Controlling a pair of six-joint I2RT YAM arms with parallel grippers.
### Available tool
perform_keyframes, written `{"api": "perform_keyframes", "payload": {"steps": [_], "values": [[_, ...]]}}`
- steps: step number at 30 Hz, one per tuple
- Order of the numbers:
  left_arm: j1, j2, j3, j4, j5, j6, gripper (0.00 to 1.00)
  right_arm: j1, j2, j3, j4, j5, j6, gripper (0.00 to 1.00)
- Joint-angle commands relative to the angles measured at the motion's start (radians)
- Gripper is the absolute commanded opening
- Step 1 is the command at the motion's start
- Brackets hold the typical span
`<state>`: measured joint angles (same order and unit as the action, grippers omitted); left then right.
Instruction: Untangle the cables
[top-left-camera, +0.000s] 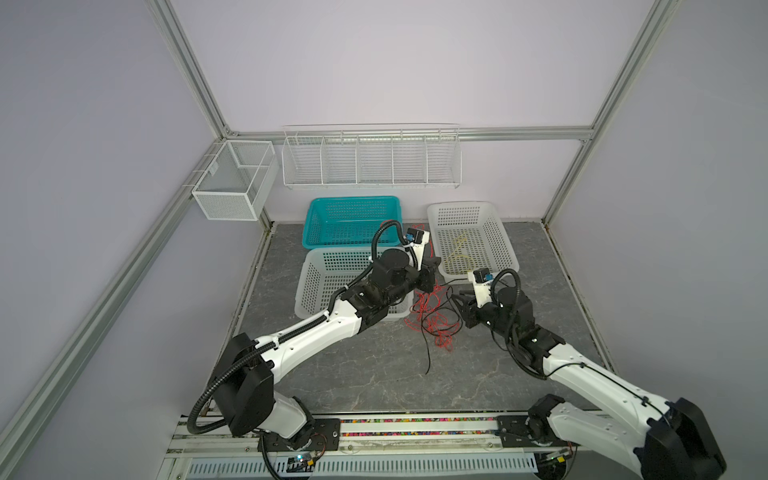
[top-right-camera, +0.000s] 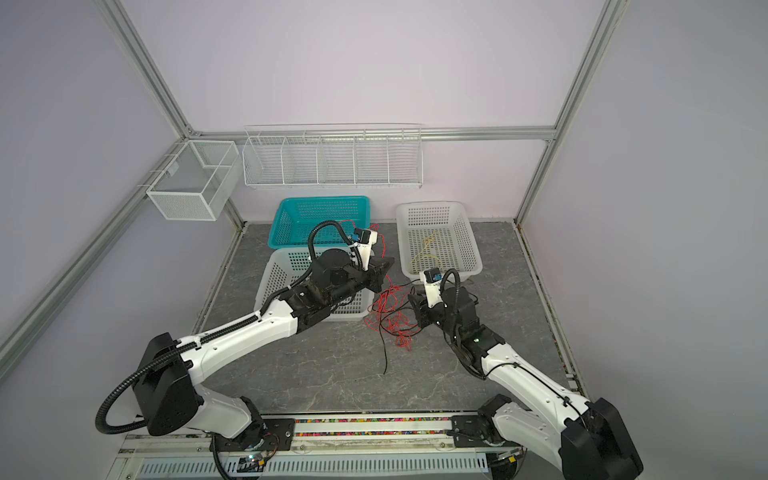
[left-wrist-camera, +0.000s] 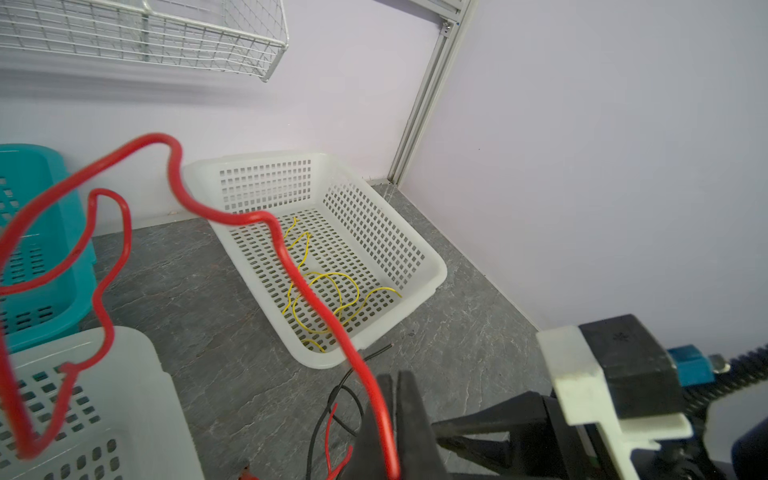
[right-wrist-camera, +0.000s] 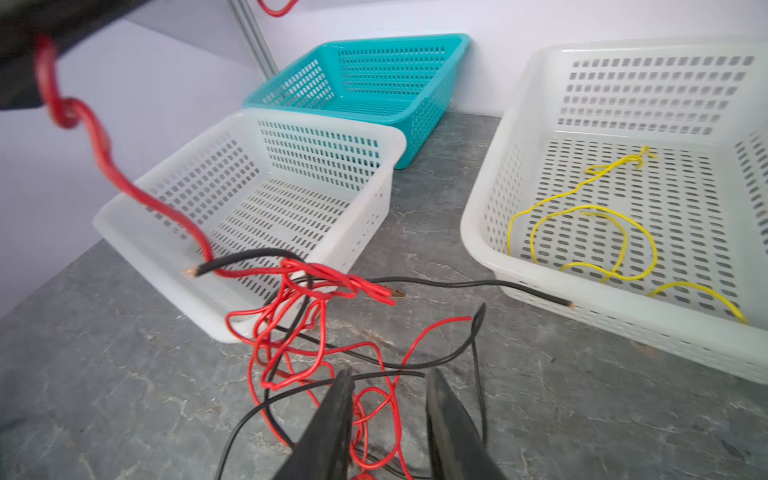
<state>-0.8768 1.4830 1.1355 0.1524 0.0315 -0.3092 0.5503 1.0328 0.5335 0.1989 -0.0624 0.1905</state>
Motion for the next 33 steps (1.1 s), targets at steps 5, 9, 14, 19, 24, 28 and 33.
{"api": "perform_keyframes", "payload": {"steps": [5,9,14,19,24,28,33], "values": [[-0.004,-0.001,0.026,0.092,0.063,-0.006,0.0,-0.003,0.094,0.062,0.033,-0.054,0.163,0.34],[-0.003,-0.006,0.013,0.118,0.054,-0.015,0.0,0.011,0.125,0.037,0.131,-0.026,0.263,0.35],[-0.003,0.001,0.038,0.088,0.004,-0.039,0.0,0.086,0.125,0.067,0.101,0.034,0.188,0.33],[-0.003,0.017,0.055,0.079,-0.012,-0.068,0.0,0.128,0.134,0.106,0.071,0.082,0.123,0.3],[-0.002,0.031,0.064,0.079,-0.013,-0.08,0.0,0.16,0.169,0.142,0.062,0.12,0.087,0.29],[-0.004,0.032,0.066,0.079,-0.007,-0.086,0.0,0.17,0.208,0.159,0.063,0.161,0.085,0.28],[-0.004,0.026,0.064,0.078,-0.006,-0.085,0.0,0.185,0.232,0.155,0.089,0.236,0.077,0.28]]}}
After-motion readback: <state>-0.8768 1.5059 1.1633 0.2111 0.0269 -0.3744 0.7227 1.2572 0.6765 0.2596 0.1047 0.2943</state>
